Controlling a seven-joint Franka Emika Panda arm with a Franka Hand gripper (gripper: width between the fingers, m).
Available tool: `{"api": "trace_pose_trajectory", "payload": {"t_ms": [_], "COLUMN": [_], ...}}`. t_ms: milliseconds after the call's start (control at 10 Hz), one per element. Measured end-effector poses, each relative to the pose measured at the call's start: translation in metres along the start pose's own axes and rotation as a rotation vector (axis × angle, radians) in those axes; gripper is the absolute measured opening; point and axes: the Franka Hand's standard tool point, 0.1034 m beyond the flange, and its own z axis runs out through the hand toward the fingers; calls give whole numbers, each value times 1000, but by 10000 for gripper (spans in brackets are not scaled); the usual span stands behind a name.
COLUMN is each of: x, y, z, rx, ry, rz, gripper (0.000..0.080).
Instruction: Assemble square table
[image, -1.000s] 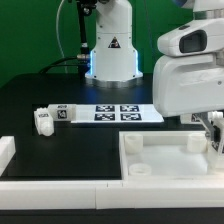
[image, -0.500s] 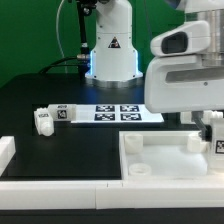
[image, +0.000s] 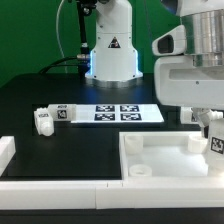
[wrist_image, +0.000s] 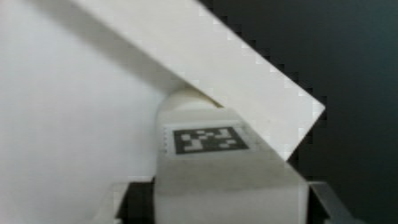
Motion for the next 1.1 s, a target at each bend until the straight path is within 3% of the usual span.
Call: {"api": "trace_pose_trajectory", "payload": {"t_ms": [300, 400, 500, 800, 900, 1000, 1100], "x": [0, 7, 8, 7, 7, 9, 10], "y": [1, 4, 7, 7, 7, 7, 4], "z": [0, 0, 0, 0, 0, -1, -3], "rx": [7, 57, 84, 87, 88, 87, 74], "ry": [-11, -22, -45, -63, -63, -51, -62], "rz": [169, 343, 478, 498, 494, 297, 65], "gripper": [291, 291, 291, 291, 469, 469, 608]}}
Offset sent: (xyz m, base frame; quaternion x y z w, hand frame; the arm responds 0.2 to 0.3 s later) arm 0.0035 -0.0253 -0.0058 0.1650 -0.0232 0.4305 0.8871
